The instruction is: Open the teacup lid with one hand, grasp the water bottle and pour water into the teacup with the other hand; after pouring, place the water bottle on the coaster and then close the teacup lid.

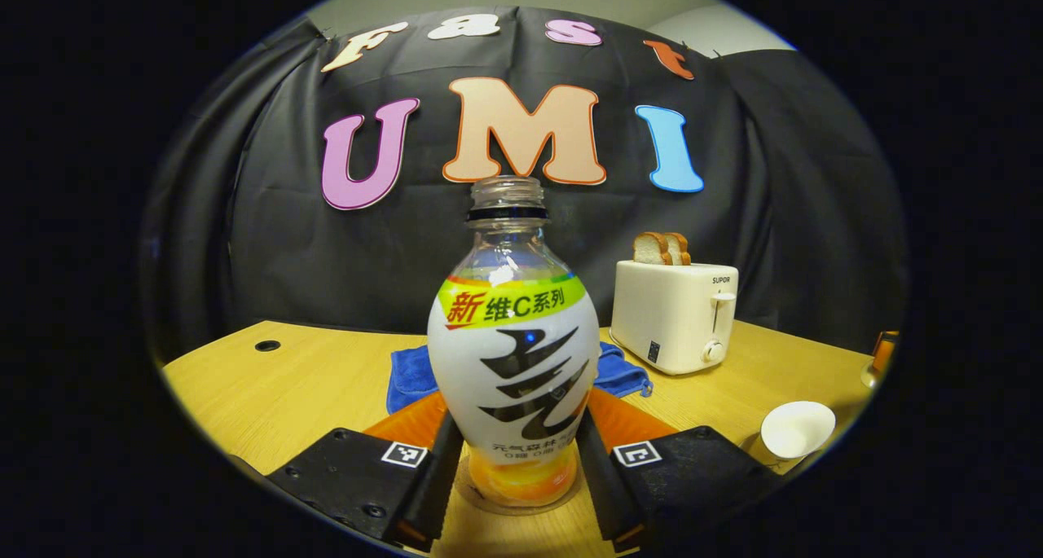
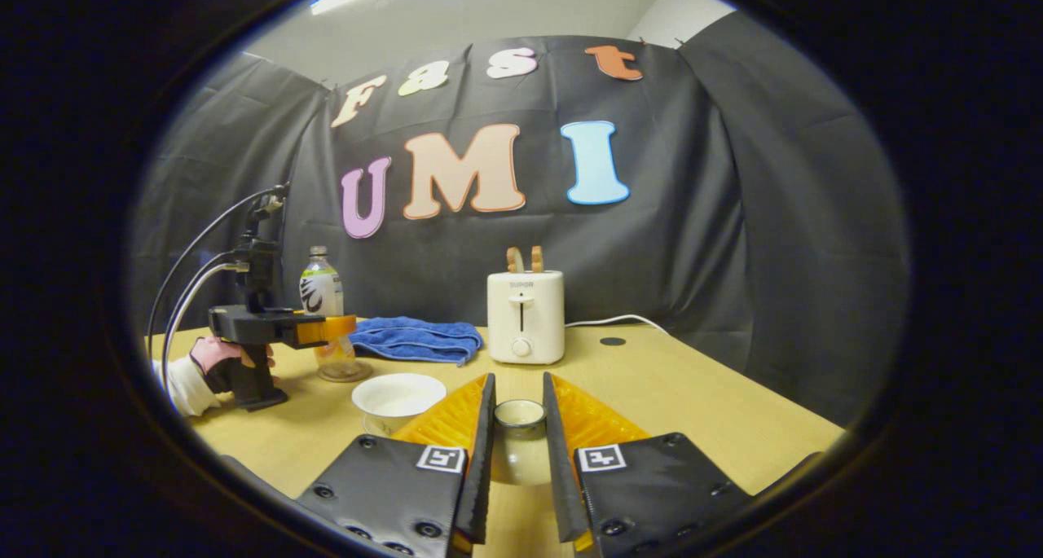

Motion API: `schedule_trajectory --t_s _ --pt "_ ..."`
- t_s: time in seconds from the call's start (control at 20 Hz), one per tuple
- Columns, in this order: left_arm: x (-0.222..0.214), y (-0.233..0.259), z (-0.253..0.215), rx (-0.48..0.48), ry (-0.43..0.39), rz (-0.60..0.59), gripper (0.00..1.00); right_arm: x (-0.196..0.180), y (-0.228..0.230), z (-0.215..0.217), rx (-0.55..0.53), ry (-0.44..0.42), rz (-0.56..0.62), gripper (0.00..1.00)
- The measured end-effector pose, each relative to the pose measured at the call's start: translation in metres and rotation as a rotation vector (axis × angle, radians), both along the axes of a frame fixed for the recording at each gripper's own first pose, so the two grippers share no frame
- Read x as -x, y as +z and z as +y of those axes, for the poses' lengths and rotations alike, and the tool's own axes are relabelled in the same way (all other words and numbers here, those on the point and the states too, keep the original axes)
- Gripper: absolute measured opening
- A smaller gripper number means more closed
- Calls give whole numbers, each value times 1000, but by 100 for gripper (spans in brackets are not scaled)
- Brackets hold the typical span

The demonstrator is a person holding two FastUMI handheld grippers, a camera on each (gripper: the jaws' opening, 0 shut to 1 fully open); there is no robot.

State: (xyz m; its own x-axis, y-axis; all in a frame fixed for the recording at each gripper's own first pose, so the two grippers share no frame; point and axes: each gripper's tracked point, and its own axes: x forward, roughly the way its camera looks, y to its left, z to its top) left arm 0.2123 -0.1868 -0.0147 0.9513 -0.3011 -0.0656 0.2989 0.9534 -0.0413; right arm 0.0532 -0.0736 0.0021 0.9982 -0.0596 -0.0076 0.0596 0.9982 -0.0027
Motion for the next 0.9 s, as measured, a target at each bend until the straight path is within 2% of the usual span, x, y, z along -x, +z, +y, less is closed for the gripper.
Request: schedule_trajectory --t_s 0.2,0.5,0.7,0.9 --pt "0 -1 0 -3 4 2 69 0 0 0 0 0 0 36" --pt "2 -2 0 -3 4 6 78 0 0 0 0 1 0 36" --pt "8 2 2 -2 8 -19 90 0 0 1 0 7 0 36" --pt "23 13 1 -5 1 -86 96 -2 0 3 1 10 0 36"
